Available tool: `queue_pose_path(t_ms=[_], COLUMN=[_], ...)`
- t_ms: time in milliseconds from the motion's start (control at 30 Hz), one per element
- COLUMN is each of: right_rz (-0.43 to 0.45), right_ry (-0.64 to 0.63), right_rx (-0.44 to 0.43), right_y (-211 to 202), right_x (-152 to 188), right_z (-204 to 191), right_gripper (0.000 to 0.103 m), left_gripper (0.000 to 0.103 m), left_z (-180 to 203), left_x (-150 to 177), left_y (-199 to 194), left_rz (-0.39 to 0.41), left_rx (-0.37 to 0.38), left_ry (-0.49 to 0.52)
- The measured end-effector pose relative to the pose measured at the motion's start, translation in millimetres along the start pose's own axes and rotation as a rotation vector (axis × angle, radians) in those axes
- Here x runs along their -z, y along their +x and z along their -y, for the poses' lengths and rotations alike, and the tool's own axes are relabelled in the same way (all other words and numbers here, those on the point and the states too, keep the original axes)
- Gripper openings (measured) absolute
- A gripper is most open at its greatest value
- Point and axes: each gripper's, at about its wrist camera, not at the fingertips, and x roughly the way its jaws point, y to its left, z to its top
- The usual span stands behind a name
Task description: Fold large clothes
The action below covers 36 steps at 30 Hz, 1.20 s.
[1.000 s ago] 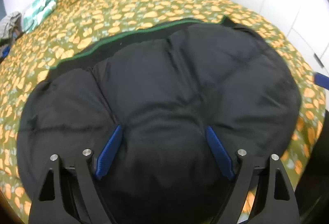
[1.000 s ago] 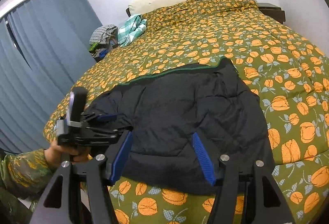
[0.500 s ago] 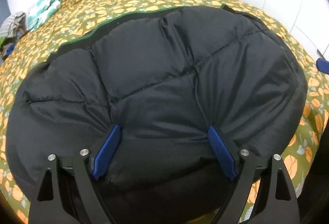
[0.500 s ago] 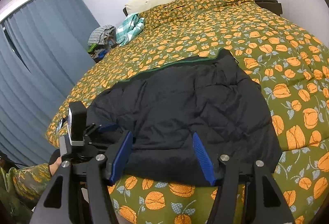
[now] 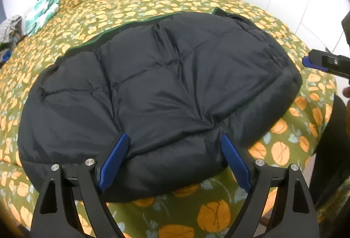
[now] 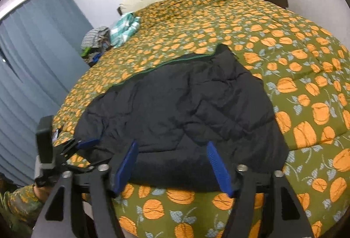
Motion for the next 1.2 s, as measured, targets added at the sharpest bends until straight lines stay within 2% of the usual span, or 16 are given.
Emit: queue_pose_path(t_ms=[167, 300, 400, 500, 667, 800, 967, 1033, 1067, 1100, 1133, 1200], right_rz=[0.019, 0.032, 0.021, -0.009, -0.011, -0.010, -0.030, 0.000, 0.019, 0.037, 0.043, 0.036], right_ry=[0.076, 0.193, 0.286, 0.393, 0.533, 0.559, 0.635, 0.653, 0.657, 0.656, 0.645, 0.604], right_rx=[0.086, 0.123, 0.125, 0.072, -0.032, -0.034, -0.043, -0.078, -0.090, -0.112, -0.128, -0.129], right_y=[-8.9, -15.9, -16.0, -8.6, 11.3, 30.3, 56.3, 64.6, 68.1, 72.1, 77.0, 80.3], right_x=[-0.3, 3.0, 10.5, 20.7, 28.9, 28.4, 32.3, 30.8, 29.8, 27.7, 24.1, 13.4], right_z=[25.6, 52.5, 71.7, 90.3, 106.5, 110.3, 117.5, 117.3, 115.9, 114.1, 111.4, 102.9], right_gripper=[0.080, 0.080, 0.080, 0.081, 0.085, 0.096, 0.098, 0.098, 0.097, 0.089, 0.061, 0.030], left_gripper=[0.088, 0.089, 0.089, 0.089, 0.089, 0.089, 0.090, 0.090, 0.090, 0.091, 0.091, 0.091], left_z=[-14.6, -43.4, -53.8, -49.0, -36.0, -35.4, -34.3, -33.2, -32.9, -32.6, -32.8, -33.2], left_x=[-3.9, -12.6, -18.8, -22.2, -19.8, -18.4, -16.8, -16.4, -16.6, -16.6, -16.1, -15.2], left_y=[-16.9, -20.1, -13.7, -5.8, 13.9, 25.7, 31.3, 33.3, 34.5, 35.5, 36.0, 36.4], left_rz=[0.040, 0.070, 0.061, 0.061, 0.033, 0.012, 0.001, -0.005, -0.008, -0.012, -0.013, -0.016], left_rx=[0.012, 0.011, -0.003, -0.012, -0.025, -0.036, -0.036, -0.036, -0.036, -0.035, -0.033, -0.033], left_ry=[-0.067, -0.195, -0.230, -0.199, -0.145, -0.137, -0.120, -0.111, -0.108, -0.105, -0.104, -0.105])
